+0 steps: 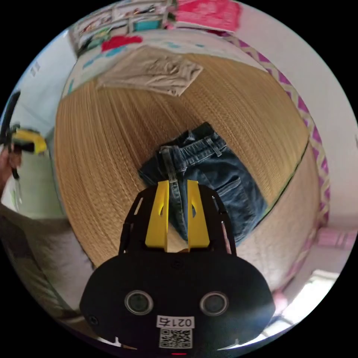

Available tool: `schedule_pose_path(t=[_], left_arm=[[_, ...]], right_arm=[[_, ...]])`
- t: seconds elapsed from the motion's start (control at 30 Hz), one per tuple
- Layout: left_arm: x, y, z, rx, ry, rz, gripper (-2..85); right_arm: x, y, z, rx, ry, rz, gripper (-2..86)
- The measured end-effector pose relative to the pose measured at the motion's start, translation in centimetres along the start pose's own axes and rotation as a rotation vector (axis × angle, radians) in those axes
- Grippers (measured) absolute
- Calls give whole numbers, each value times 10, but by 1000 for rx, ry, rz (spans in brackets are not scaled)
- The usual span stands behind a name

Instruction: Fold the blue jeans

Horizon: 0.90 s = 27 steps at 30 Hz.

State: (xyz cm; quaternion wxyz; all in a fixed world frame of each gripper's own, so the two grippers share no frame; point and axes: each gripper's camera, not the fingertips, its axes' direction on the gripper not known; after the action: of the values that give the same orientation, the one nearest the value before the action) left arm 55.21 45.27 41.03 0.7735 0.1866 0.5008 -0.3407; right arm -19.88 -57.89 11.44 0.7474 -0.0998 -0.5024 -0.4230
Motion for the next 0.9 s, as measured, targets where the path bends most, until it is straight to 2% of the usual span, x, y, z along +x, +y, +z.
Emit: schedule_pose_path(t=[0.07,0.13,0.27,0.4,0.5,0.6,0.7,0.77,0.9], left_arm=[[8,0,7,-17,5,0,-9],[15,-2,17,-40,5,-7,-9],[30,-11,28,-46,9,-22,-9],[60,-28,36,-36,4,-11,-9],[82,-40,43,-42,-3,1,-9],[107,-52,51,-48,-16,11,-9],[136,-67,66,-55,-10,15,-9],[158,-78,79,-63,-11,23,-9],[224,-109,112,-59,-22,49,-9]], right_arm=[[-11,20,-1,115,-69,54,85],[-35,29,11,156,-1,-22,95],[-95,32,95,114,97,-208,128],[-119,32,183,71,226,-173,117],[-113,39,227,97,232,-57,81],[-74,68,237,192,49,116,61],[0,139,228,355,-153,374,56],[63,223,224,476,-246,549,55],[142,360,243,565,-234,756,56]])
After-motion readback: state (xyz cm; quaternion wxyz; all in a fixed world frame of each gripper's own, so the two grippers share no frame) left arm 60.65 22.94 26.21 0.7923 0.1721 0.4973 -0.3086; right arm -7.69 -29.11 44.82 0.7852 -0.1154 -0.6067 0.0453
